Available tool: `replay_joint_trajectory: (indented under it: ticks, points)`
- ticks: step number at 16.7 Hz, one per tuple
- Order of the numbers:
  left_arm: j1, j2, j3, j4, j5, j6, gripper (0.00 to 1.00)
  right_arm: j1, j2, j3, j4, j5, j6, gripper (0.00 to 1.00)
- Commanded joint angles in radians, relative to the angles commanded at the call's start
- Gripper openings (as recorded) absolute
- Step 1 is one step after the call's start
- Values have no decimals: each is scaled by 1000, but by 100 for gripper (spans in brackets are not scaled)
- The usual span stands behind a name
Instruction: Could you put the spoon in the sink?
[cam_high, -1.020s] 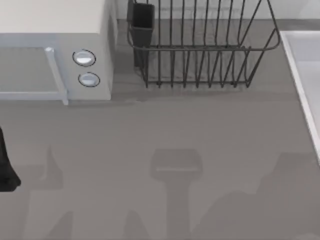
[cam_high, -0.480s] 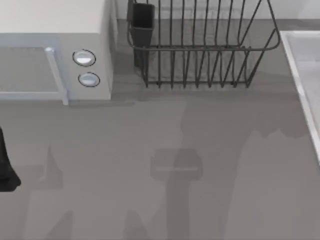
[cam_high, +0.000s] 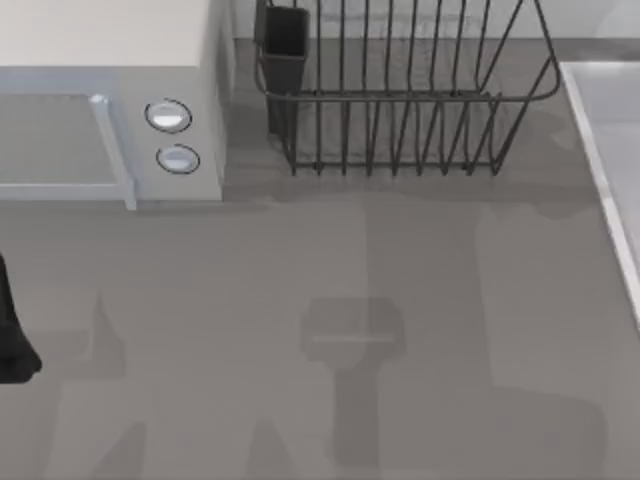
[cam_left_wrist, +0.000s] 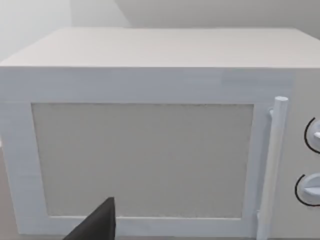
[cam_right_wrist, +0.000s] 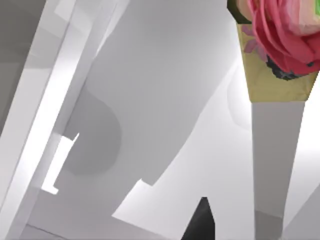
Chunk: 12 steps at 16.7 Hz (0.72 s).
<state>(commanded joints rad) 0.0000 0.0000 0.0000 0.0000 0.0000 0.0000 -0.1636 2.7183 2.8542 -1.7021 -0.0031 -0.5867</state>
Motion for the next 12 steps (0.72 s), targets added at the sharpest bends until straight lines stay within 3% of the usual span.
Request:
replay_joint_trajectory:
  ticks: [9,12]
  points:
    - [0,0,0,0,0,0,100,7,43,57,-15,1,14,0]
    - [0,0,0,0,0,0,100,12,122,160,-56,2,9,0]
